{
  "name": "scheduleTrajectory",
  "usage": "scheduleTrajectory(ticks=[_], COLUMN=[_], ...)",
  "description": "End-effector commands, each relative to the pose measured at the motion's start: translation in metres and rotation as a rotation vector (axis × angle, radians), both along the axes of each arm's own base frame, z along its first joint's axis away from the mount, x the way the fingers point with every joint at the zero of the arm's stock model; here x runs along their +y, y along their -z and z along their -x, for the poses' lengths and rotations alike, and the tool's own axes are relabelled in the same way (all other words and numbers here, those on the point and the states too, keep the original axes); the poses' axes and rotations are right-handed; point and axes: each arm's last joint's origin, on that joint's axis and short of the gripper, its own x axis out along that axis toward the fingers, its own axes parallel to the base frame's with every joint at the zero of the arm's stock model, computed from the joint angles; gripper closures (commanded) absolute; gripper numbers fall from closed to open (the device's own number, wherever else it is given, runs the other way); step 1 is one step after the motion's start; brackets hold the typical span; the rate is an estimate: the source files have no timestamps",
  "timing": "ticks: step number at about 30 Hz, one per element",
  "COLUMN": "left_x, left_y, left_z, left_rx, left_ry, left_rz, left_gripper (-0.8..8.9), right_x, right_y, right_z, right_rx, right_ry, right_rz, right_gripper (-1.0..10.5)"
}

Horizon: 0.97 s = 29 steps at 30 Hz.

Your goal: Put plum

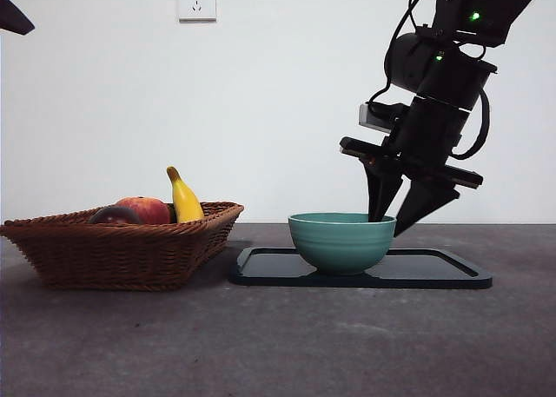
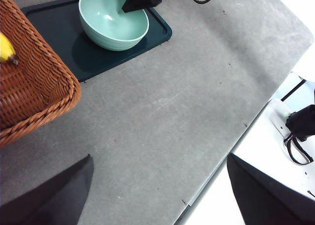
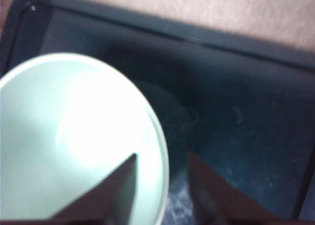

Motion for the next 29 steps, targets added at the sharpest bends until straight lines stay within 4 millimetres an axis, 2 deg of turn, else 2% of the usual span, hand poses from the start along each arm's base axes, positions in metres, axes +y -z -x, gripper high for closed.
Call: scheduleTrajectory(ticks=[1, 6, 9, 12, 16, 21, 25, 29], left_x=[-0.001, -0.001, -0.001, -0.001, -0.001, -0.001, -0.001, -0.001], left_y=[-0.004, -0.004, -0.004, -0.004, -0.004, -0.004, -0.004, -0.004], left_z=[-0.001, -0.001, -0.001, -0.001, -0.001, -0.001, -0.001, -0.001], left_rx=[-0.027, -0.026, -0.026, -0.026, -0.026, -0.026, -0.026, -0.026], left_ry=[0.015, 0.015, 0.015, 0.015, 0.015, 0.015, 0.015, 0.015], left_rz=[0.004, 0.004, 0.004, 0.004, 0.004, 0.004, 0.004, 0.004], left_gripper=[3.81, 3.81, 3.81, 3.81, 3.81, 3.81, 3.81, 3.81], right_x=[0.004, 0.005, 0.005, 0.004, 0.002, -0.005, -0.013, -0.020], right_y=[0.000, -0.001, -0.011, -0.030, -0.067, -0.114, -0.138, -0.160], right_z=[-0.006, -0.007, -0.008, -0.007, 0.000, 0.021, 0.045, 0.077], right_rx=[-0.021, -0.034, -0.062, -0.118, -0.197, -0.263, -0.281, -0.268], right_ry=[-0.010, -0.009, -0.008, -0.002, 0.002, -0.010, -0.033, -0.060], right_rz=[-0.001, -0.005, -0.014, -0.023, -0.042, -0.056, -0.048, -0.034], right_gripper=[9.1, 9.4, 9.4, 9.4, 9.4, 9.4, 9.4, 9.4])
